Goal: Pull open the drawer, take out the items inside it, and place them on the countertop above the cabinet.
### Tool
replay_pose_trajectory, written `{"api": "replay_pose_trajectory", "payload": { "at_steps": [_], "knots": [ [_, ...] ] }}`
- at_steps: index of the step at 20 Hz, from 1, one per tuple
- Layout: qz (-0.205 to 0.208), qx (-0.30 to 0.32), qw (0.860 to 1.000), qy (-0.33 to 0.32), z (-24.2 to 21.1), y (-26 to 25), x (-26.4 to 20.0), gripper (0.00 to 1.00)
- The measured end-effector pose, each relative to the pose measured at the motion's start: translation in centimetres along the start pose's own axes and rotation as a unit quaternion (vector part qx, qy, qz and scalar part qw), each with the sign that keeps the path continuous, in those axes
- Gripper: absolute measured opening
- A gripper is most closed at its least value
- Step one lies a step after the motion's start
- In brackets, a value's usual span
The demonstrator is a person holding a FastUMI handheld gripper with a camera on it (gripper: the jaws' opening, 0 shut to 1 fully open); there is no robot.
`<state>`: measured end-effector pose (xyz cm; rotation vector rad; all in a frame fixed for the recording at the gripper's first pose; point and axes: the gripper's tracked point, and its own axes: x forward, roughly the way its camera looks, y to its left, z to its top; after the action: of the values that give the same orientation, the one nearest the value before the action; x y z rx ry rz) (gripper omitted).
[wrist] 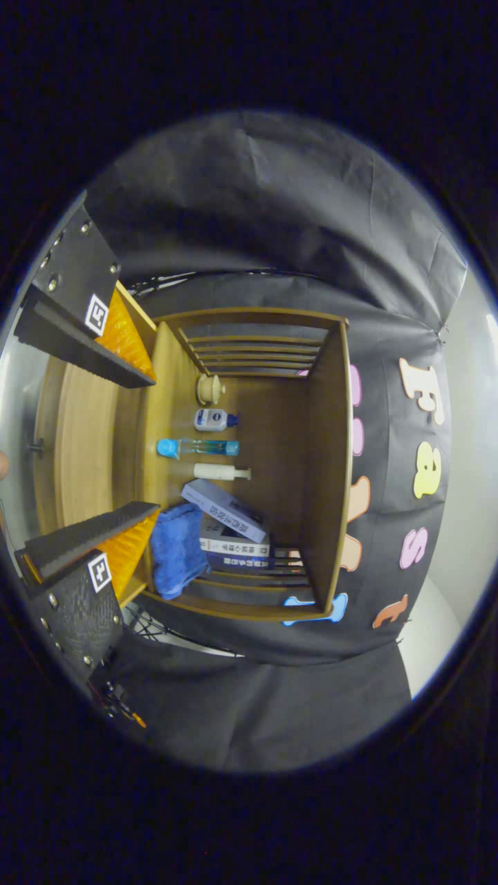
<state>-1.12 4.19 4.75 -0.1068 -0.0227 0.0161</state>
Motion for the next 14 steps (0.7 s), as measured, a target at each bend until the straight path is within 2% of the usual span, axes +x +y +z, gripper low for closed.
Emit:
{"api": "replay_pose_trajectory", "payload": {
  "at_steps": [3,5,9,14],
  "knots": [
    [-0.009,0.027,1.000,0.004,-3.1,-0.2,-1.6,0.98],
    [0.003,0.041,0.999,0.013,-5.4,0.2,-1.4,0.98],
    [0.011,0.049,0.998,0.028,-8.3,0.0,-1.0,0.99],
    [0.020,0.027,0.999,0.034,-11.2,0.4,-1.6,1.00]
  ]
}}
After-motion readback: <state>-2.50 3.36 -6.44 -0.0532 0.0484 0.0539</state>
